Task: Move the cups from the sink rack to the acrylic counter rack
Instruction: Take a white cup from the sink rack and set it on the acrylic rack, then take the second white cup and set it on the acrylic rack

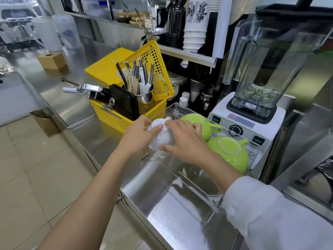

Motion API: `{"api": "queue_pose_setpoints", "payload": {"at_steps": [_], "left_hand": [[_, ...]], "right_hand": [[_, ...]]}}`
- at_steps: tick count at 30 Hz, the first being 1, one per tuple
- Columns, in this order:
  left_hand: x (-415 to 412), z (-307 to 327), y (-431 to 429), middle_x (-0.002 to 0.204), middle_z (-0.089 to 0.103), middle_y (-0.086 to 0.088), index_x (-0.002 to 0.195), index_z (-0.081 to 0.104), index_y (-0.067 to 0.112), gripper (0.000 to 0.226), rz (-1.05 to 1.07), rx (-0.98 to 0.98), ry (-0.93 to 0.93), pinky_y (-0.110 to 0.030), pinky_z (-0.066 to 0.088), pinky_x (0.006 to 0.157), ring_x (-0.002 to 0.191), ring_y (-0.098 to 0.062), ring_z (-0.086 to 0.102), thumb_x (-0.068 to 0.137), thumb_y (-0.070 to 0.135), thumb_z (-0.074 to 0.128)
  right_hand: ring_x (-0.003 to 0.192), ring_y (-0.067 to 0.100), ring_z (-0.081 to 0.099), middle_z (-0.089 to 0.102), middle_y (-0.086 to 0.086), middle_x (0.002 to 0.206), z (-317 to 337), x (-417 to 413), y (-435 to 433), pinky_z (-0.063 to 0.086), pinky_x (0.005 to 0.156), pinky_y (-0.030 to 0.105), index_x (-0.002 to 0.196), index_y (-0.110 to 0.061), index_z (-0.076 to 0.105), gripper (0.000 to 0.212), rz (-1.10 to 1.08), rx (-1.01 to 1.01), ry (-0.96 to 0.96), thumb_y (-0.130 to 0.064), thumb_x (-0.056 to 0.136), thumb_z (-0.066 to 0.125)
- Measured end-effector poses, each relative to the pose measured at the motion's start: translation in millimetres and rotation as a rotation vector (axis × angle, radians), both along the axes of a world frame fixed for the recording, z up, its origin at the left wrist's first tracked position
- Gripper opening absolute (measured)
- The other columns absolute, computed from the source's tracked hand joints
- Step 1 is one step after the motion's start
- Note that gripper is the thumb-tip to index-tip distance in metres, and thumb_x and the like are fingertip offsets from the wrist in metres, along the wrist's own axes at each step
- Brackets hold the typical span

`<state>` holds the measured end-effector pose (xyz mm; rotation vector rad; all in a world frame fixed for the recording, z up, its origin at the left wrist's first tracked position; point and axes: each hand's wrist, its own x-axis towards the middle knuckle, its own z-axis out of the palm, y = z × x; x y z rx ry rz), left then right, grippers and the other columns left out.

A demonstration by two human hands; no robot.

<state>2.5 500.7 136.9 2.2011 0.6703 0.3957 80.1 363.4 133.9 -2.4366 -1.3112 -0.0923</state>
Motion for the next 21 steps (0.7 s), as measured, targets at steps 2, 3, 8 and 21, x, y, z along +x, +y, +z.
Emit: {"api": "queue_pose_setpoints", "payload": {"at_steps": [2, 3, 8, 21], "left_hand": [[0, 5, -6, 0.122, 0.059, -0.004, 0.117, 0.054, 0.017, 0.049, 0.009, 0.074, -0.020, -0.040, 0.041, 0.091, 0.112, -0.025, 0.052, 0.083, 0.053, 0.053], [1, 8, -11, 0.129, 0.056, -0.004, 0.123, 0.052, 0.018, 0.054, -0.005, 0.103, -0.040, -0.039, 0.039, 0.094, 0.118, -0.024, 0.050, 0.083, 0.054, 0.052], [15, 28, -58, 0.132, 0.055, -0.002, 0.126, 0.052, 0.020, 0.051, -0.123, 0.206, -0.233, -0.024, 0.032, 0.092, 0.120, -0.016, 0.047, 0.083, 0.046, 0.057], [52, 17, -276, 0.133, 0.054, -0.002, 0.128, 0.050, 0.018, 0.053, -0.708, 0.217, -0.270, -0.035, 0.036, 0.102, 0.121, -0.018, 0.048, 0.084, 0.046, 0.056]], "right_hand": [[0.124, 0.019, 0.038, 0.044, -0.003, 0.135, 6, -1, -9, 0.020, 0.095, 0.038, 0.132, -0.025, 0.033, 0.066, 0.007, 0.054, 0.010, -0.050, 0.077, 0.059], [0.126, 0.019, 0.037, 0.043, -0.003, 0.138, 9, -1, -14, 0.020, 0.097, 0.038, 0.135, -0.025, 0.031, 0.068, 0.003, 0.085, 0.013, -0.050, 0.078, 0.059], [0.132, 0.020, 0.034, 0.039, 0.002, 0.144, 24, 0, -57, 0.019, 0.103, 0.038, 0.142, -0.024, 0.025, 0.074, -0.095, 0.204, -0.031, -0.048, 0.079, 0.058], [0.129, 0.022, 0.038, 0.041, 0.004, 0.142, 2, -19, -286, 0.027, 0.106, 0.042, 0.141, -0.022, 0.028, 0.073, -0.612, 0.283, -0.013, -0.042, 0.078, 0.059]]}}
